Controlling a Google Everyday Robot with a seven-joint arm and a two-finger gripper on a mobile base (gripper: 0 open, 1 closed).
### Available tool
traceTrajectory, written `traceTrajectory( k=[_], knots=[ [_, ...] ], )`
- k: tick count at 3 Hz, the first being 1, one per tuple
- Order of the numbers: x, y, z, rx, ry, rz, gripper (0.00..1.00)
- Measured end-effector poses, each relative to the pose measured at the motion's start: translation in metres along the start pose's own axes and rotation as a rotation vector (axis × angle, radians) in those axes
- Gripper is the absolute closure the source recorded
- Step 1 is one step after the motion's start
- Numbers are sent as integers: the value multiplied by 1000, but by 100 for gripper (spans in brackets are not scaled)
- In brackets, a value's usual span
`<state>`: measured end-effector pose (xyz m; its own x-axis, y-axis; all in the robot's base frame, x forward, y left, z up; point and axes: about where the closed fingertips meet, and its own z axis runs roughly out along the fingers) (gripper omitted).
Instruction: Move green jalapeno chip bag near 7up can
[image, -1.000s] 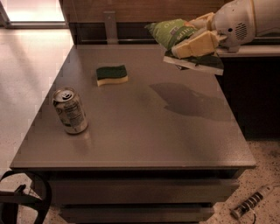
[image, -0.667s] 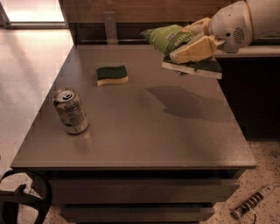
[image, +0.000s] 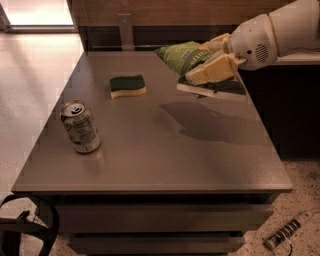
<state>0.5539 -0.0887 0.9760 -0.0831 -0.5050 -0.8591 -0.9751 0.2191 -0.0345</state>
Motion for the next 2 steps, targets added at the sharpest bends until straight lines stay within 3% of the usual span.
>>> traceTrajectory(
  k=[2],
  knots=[
    [8,50,51,-67,113,40,100]
  ],
)
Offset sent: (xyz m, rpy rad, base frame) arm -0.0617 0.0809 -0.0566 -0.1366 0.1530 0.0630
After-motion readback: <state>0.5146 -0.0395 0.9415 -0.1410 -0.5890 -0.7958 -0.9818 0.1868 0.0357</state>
